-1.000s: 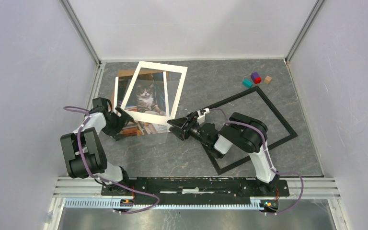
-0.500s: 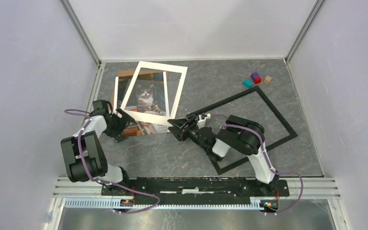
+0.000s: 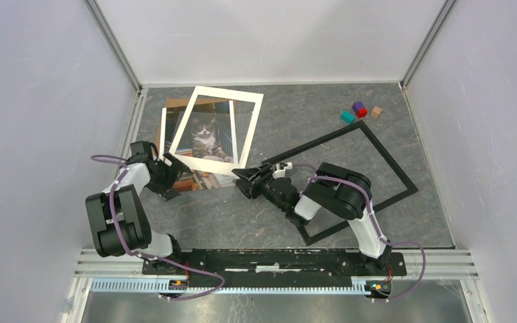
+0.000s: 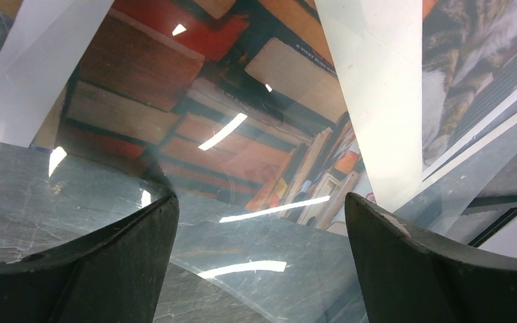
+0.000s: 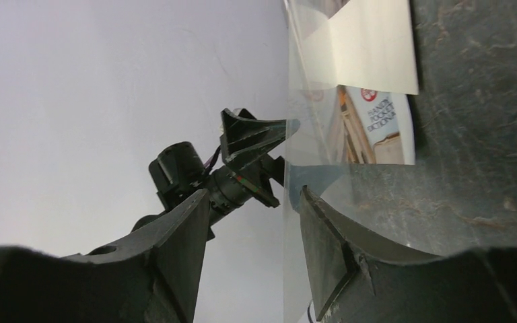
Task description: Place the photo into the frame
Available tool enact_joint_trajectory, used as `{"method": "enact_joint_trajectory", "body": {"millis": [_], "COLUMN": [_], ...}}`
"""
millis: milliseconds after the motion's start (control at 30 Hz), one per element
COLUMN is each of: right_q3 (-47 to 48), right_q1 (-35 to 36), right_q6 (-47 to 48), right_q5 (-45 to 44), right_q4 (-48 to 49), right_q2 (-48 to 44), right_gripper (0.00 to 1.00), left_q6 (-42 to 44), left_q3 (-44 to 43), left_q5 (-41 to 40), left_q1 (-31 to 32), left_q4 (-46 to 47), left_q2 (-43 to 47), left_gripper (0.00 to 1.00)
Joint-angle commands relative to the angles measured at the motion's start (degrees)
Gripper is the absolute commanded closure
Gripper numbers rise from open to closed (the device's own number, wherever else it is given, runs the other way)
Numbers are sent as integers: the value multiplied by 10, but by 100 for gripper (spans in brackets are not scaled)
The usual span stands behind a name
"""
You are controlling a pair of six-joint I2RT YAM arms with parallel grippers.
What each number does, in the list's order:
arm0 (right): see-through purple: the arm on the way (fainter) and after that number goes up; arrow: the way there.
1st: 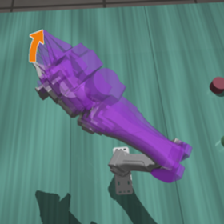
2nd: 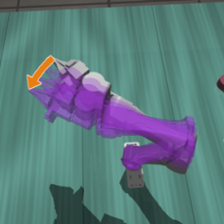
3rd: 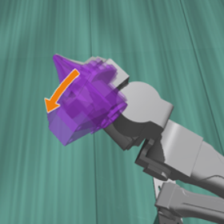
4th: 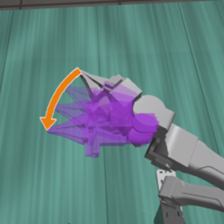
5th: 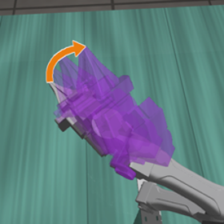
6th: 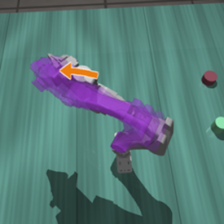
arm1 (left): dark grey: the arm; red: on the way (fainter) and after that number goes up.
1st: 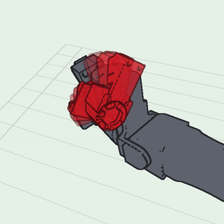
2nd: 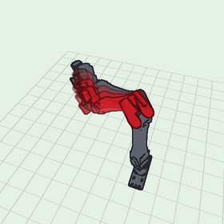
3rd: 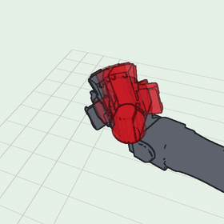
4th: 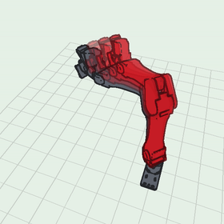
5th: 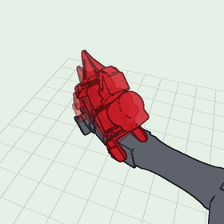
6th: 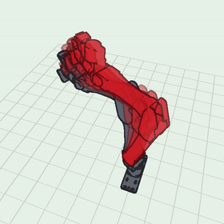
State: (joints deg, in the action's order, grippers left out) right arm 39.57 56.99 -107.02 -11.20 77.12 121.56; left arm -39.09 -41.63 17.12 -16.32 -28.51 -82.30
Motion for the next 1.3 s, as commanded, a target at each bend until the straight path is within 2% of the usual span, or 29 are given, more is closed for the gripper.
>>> {"method": "enact_joint_trajectory", "body": {"millis": [0, 133, 200, 300, 533, 567, 667, 700, 767, 867, 1000, 1133, 1267], "right_q3": [21, 39, 76, 113, 161, 176, 195, 198, 206, 262, 305, 224, 120], "right_q1": [-1, -8, -16, -26, -61, -66, -80, -82, -84, -87, -105, -164, -232], "right_q6": [11, 61, 117, 190, 338, 352, 387, 410, 470, 613, 772, 828, 775], "right_q5": [3, 26, 53, 74, 118, 143, 188, 190, 188, 173, 126, 124, 138], "right_q4": [-49, -137, -219, -282, -286, -286, -267, -279, -333, -511, -698, -729, -702], "right_q2": [-16, -33, -35, -29, -14, -6, 5, -4, -37, -93, -163, -255, -348], "right_gripper": [44, 45, 45, 49, 61, 64, 98, 100, 100, 100, 100, 100, 100], "left_q6": [-17, -17, -13, -5, 16, 22, 40, 49, 73, 102, 115, 103, 105], "left_q3": [18, 18, 17, 14, 8, 9, 5, 0, -19, -61, -126, -191, -259], "left_q5": [9, 13, 8, 1, -5, -10, -25, -32, -44, -54, -65, -69, -57], "left_q1": [3, 3, 3, 4, 4, 5, 10, 15, 28, 60, 110, 202, 283], "left_q4": [-15, -12, -12, -16, -18, -18, -19, -22, -34, -53, -71, -66, -66], "left_q2": [4, 4, 7, 14, 36, 40, 61, 71, 98, 148, 201, 217, 184], "left_gripper": [0, 0, 0, 0, 0, 0, 0, 0, 0, 0, 0, 1, 2]}}
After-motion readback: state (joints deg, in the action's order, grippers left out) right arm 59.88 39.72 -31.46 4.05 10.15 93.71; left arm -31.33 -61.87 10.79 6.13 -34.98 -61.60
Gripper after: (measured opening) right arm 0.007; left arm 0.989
